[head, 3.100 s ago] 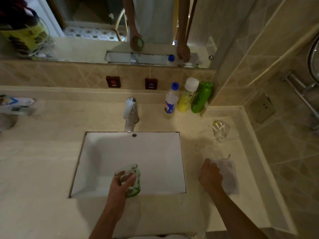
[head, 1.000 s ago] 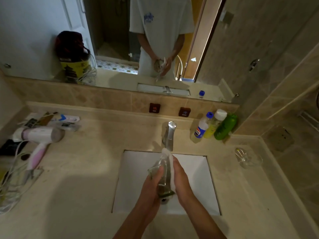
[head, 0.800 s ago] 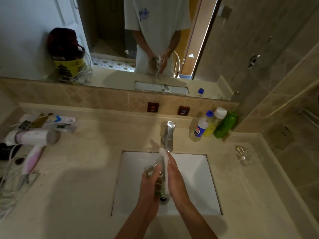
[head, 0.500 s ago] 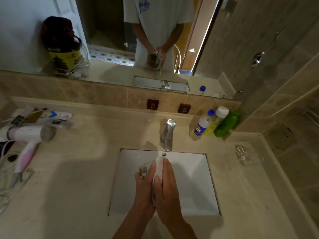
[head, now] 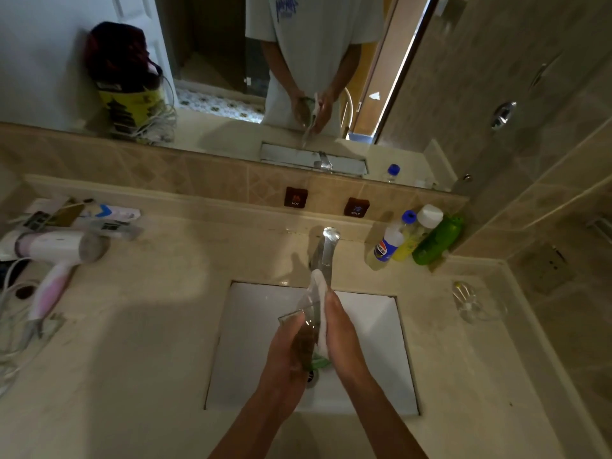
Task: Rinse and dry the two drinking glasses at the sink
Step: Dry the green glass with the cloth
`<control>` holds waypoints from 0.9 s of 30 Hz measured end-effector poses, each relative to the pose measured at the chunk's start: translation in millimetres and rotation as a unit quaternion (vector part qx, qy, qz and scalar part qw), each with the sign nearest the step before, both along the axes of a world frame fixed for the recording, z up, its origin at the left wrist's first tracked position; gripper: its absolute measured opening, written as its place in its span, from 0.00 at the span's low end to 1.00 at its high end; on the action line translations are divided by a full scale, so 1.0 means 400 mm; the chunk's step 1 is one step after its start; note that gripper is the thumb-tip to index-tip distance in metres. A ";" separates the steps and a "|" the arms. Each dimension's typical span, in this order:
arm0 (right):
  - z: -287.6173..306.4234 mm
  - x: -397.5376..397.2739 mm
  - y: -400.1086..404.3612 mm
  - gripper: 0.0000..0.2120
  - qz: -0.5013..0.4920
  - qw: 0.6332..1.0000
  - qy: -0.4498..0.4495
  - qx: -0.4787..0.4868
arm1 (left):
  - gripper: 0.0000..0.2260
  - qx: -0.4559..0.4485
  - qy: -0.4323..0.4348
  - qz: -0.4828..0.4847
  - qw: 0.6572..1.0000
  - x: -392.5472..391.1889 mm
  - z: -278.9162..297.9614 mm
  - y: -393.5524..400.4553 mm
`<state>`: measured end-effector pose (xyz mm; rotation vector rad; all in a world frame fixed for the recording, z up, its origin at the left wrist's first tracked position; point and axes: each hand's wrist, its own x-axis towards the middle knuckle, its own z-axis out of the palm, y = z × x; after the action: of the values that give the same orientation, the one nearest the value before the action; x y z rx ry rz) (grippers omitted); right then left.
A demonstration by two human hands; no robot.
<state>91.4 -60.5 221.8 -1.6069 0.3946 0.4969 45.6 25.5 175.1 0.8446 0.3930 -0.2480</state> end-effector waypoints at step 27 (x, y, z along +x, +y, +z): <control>-0.040 -0.021 -0.017 0.23 0.060 0.980 -0.173 -0.084 | 0.22 -0.028 0.010 -0.039 0.999 0.013 0.003 0.019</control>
<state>83.1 -67.1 205.8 -1.8492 0.0794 0.2701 50.7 33.0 176.4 0.8034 0.3702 -0.3375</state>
